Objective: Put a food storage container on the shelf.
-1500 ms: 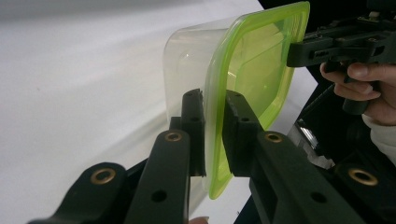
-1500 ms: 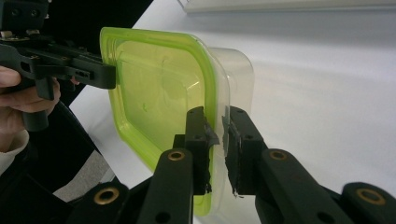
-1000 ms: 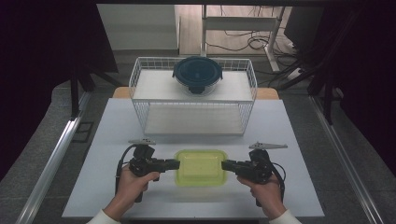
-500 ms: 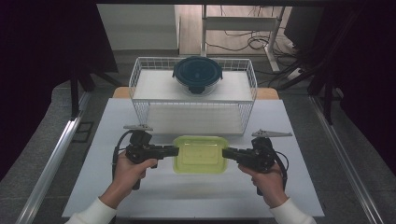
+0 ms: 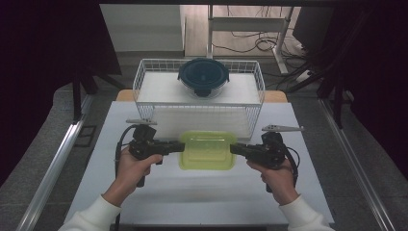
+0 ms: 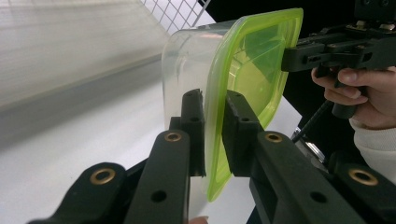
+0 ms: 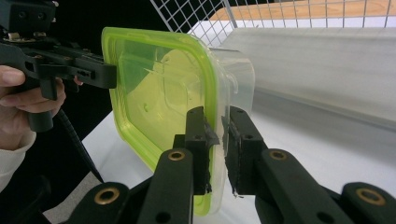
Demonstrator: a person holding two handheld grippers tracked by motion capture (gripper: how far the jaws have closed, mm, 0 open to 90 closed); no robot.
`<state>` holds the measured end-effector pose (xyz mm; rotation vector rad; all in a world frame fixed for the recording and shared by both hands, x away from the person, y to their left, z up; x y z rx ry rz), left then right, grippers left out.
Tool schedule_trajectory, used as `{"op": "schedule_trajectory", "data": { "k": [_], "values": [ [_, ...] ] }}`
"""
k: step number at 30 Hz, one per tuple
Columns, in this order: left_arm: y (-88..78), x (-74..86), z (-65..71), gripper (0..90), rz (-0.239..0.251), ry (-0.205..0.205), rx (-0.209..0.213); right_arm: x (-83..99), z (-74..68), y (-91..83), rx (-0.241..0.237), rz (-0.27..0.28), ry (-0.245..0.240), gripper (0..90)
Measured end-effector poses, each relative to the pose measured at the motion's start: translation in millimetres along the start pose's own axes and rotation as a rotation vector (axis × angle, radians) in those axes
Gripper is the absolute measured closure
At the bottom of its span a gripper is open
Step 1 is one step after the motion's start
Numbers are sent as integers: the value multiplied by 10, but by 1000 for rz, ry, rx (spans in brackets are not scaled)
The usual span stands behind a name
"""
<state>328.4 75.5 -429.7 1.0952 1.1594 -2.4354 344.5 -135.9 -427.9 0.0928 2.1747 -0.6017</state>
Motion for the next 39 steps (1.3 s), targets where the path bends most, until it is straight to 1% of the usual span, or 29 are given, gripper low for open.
{"op": "schedule_trajectory", "data": {
  "k": [7,9,12,19,27,29,39],
  "values": [
    [-25,-74,-14,804,11,-2,-3,-112,-14,0,3,3,-13,793],
    [-38,-103,-17,804,15,4,-4,-143,-22,-2,4,2,-18,793],
    [-56,-146,-10,804,21,-2,1,-188,-34,-8,7,5,-23,793],
    [-91,-217,0,804,29,1,1,-284,-62,-32,13,11,-43,793],
    [-144,-348,15,804,37,12,4,-410,-104,-66,16,18,-52,793],
    [-156,-381,20,804,40,10,8,-453,-119,-77,16,24,-53,794],
    [-258,-569,58,805,74,24,11,-679,-211,-134,25,34,-90,794]
  ]
}}
Point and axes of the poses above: each handheld gripper's, and its own axes: y roughly forward along the jaws, x roughly out of its underside, z roughly to its right, the point moved 9 cm from there along y, roughly forward along the jaws, and after that the axes turned 11 degrees about -x, right-handed, at the moved point
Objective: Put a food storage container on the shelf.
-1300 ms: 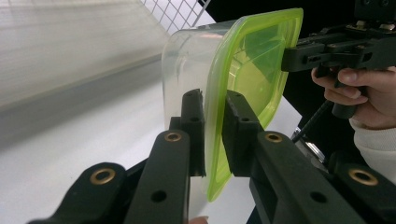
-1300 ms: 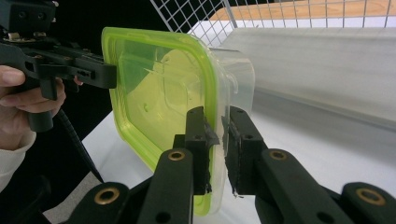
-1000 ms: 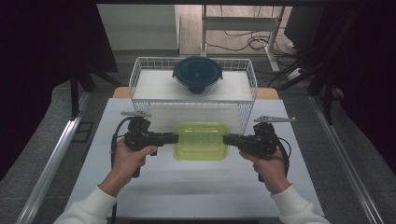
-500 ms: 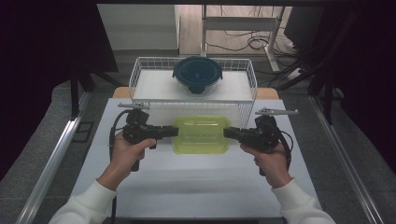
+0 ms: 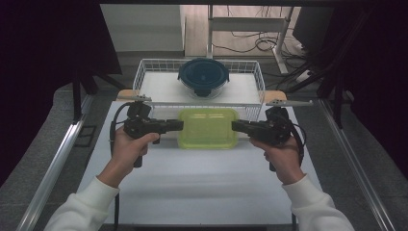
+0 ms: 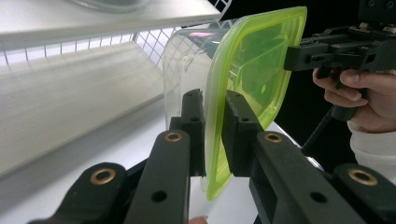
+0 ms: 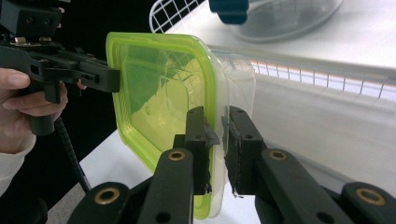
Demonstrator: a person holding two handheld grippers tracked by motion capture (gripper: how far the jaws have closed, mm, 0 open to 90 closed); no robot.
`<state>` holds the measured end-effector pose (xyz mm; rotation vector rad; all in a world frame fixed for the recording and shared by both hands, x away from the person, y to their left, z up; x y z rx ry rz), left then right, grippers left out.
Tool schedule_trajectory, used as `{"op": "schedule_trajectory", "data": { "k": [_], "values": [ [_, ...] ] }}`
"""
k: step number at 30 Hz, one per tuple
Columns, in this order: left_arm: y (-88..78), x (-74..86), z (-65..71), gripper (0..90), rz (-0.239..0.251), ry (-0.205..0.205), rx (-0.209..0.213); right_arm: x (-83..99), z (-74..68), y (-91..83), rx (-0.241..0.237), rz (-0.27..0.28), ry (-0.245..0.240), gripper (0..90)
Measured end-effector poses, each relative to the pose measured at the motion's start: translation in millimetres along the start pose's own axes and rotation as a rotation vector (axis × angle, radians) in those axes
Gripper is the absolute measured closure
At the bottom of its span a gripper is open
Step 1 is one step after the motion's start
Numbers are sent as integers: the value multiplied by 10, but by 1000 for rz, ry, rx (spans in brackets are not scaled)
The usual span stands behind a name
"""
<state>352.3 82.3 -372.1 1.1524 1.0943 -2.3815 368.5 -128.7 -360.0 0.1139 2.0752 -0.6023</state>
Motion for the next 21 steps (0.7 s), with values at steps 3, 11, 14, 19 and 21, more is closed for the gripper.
{"op": "schedule_trajectory", "data": {
  "k": [3,11,14,19,21],
  "values": [
    [-28,-60,-3,805,3,-7,6,-66,-24,-11,-3,6,-2,793],
    [-56,-207,-19,806,19,-2,1,-243,-34,-19,-9,15,-13,795],
    [-57,-274,-33,806,19,-1,1,-305,-22,-15,-4,16,-16,795],
    [-73,-380,-47,806,27,3,0,-412,-11,-14,0,22,-25,795],
    [-78,-424,-56,806,28,2,-2,-451,-2,-10,2,23,-25,796]
  ]
}}
Point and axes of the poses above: each handheld gripper's, and its own axes: y roughly forward along the jaws, x roughly out of its underside, z roughly to its right, the point moved 9 cm from there along y, roughly forward along the jaws, and after that the axes turned 11 degrees about -x, right-handed, at the moved point
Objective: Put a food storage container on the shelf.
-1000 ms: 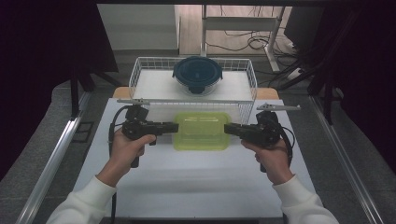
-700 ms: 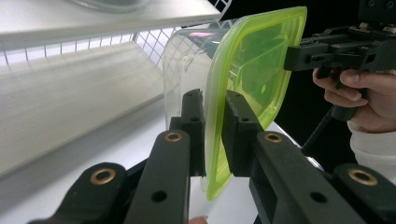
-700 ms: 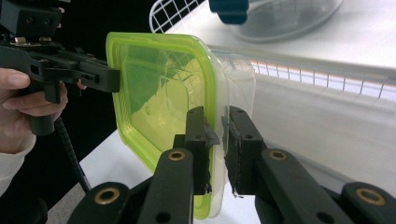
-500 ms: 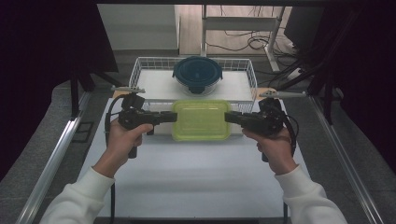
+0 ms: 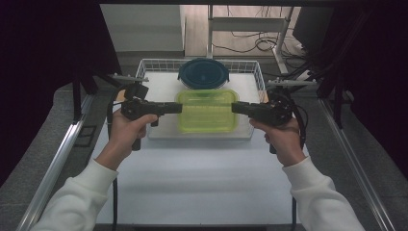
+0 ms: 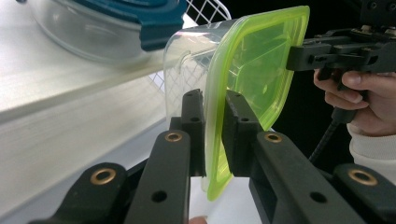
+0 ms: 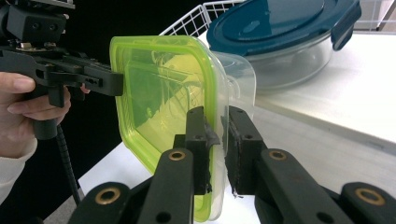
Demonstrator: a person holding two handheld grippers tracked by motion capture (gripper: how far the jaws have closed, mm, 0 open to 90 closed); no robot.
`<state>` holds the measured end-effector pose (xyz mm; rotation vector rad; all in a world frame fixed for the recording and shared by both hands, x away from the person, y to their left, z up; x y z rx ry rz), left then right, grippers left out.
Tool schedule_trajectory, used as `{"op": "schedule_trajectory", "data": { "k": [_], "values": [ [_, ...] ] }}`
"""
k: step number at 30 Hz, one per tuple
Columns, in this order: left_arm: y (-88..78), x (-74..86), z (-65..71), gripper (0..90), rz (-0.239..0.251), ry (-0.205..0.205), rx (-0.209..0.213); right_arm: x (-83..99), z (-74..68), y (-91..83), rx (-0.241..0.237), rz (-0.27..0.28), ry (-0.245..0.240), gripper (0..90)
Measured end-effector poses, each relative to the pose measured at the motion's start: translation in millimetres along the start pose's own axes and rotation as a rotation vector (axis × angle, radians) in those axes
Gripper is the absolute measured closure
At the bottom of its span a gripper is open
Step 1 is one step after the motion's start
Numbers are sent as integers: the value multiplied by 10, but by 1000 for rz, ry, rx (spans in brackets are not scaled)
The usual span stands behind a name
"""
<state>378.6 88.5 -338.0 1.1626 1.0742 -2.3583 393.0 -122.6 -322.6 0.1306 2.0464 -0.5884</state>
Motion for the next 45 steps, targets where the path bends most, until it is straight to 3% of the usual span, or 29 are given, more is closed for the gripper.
{"op": "schedule_trajectory", "data": {
  "k": [20,37,45],
  "values": [
    [2,-434,-140,806,14,8,-3,-408,101,75,-8,17,8,796],
    [168,-941,-338,808,3,-9,-1,-851,424,165,-15,28,65,797],
    [156,-1127,-371,809,10,-18,-6,-1009,503,205,-30,31,96,798]
  ]
}}
Point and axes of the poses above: each handheld gripper's, and its own axes: y roughly forward along the jaws, x roughly out of its underside, z roughly to its right, the point moved 9 cm from there along y, roughly forward along the jaws, and after that the axes turned 11 degrees about -x, right-handed, at the moved point
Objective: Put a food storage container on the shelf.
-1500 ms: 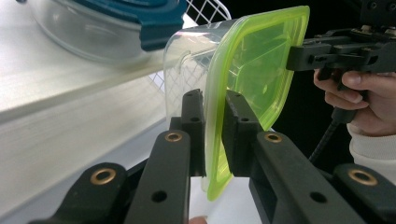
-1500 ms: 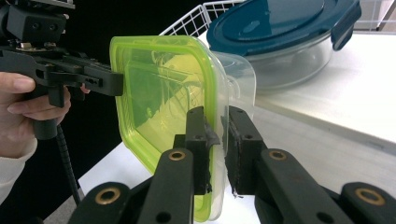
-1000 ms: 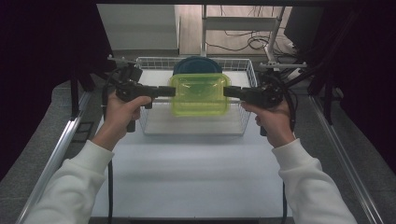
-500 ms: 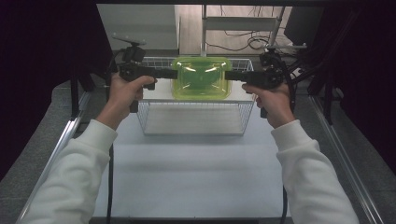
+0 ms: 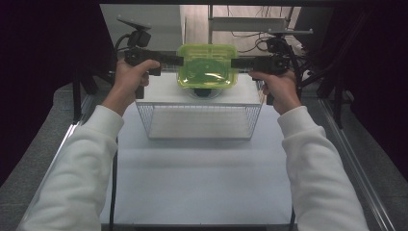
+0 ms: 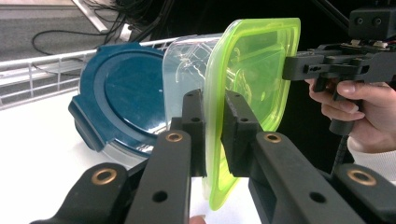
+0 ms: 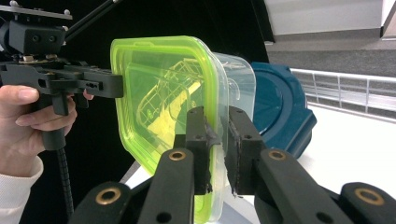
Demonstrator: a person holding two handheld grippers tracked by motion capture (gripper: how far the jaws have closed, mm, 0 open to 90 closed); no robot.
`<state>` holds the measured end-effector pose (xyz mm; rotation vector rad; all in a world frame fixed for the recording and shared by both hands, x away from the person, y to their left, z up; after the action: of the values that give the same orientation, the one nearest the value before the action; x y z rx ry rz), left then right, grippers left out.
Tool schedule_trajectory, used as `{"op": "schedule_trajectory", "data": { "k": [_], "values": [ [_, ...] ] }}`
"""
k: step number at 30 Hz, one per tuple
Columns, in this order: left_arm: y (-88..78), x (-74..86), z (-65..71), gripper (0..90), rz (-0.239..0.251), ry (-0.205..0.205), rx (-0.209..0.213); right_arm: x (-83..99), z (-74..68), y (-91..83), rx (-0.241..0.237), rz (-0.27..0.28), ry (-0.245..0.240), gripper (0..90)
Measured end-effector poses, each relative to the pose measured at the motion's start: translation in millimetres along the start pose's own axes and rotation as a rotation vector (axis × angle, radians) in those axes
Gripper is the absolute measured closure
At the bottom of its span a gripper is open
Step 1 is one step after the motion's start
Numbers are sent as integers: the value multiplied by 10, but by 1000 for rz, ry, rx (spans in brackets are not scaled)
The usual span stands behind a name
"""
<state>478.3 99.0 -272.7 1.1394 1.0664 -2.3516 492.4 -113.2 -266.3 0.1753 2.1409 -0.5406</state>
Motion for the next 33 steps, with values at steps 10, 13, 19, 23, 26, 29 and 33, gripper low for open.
{"op": "schedule_trajectory", "data": {
  "k": [10,13,19,23,26,29,33],
  "values": [
    [106,-66,-141,810,-13,-40,-4,-96,114,97,12,-23,44,798],
    [168,-57,-202,809,-33,-63,-5,-102,181,138,18,-37,65,797],
    [241,-99,-281,808,-26,-130,17,-114,306,199,2,-40,129,792],
    [301,-132,-337,795,-29,-175,11,-149,390,238,-9,-28,179,783],
    [355,-150,-377,778,-24,-201,-1,-175,460,285,-2,-18,216,773],
    [403,-159,-423,766,-25,-222,-1,-189,509,323,12,-23,232,760],
    [468,-161,-482,744,-19,-235,0,-191,578,376,20,-19,255,737]
  ]
}}
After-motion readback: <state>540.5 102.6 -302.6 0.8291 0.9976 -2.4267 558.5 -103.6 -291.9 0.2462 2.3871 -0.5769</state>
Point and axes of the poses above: each handheld gripper's, and its own axes: y roughly forward along the jaws, x roughly out of its underside, z roughly to its right, the point moved 9 cm from there along y, roughly forward along the jaws, and after that the axes turned 11 degrees about -x, right-handed, at the moved point
